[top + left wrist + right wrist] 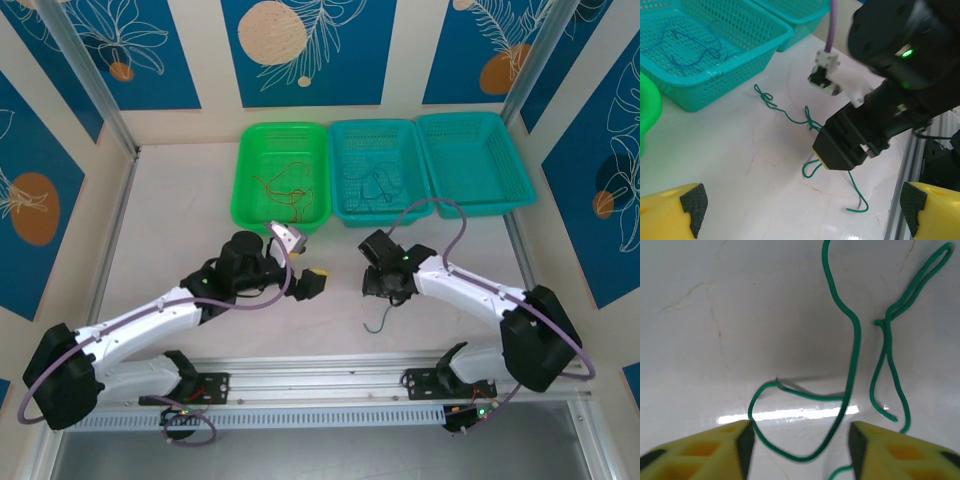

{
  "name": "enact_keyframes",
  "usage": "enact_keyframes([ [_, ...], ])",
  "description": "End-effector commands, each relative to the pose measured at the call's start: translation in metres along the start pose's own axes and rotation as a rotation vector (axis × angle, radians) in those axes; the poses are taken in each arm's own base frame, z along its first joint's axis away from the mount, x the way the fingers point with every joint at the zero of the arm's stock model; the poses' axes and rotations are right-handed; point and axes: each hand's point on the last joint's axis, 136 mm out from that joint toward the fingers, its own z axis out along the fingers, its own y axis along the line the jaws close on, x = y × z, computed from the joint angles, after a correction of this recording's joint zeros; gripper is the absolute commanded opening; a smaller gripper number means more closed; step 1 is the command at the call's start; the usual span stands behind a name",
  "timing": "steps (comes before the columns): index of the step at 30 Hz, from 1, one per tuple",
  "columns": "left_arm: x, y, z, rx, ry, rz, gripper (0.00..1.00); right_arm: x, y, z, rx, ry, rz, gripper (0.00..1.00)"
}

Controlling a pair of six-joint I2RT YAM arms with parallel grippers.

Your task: Untangle the cables

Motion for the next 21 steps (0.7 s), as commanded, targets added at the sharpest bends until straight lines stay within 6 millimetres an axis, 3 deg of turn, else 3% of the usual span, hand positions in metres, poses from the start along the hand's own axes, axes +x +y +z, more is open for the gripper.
enact_keyframes([
  [1, 0.000, -0.006, -0.006, 0.012, -0.018, -0.001, 1.00, -0.009, 0.005, 0.008, -0.016, -0.029, 0.025, 0.40],
  [6, 0.006, -0.016, -0.012, 0.065, 0.008, 0.040, 1.00, -0.012, 0.008, 0.003, -0.038, -0.035, 0.019, 0.13],
  [10, 0.013, -0.030, -0.016, 0.138, 0.067, 0.107, 1.00, -0.013, 0.002, -0.011, -0.039, -0.059, 0.007, 0.01],
  [17, 0.013, -0.047, -0.023, 0.226, 0.117, 0.204, 1.00, -0.027, 0.012, -0.067, -0.184, -0.183, -0.053, 0.00],
  [21, 0.009, -0.057, -0.025, 0.286, 0.114, 0.224, 1.00, -0.051, 0.019, -0.109, -0.285, -0.315, -0.047, 0.00],
])
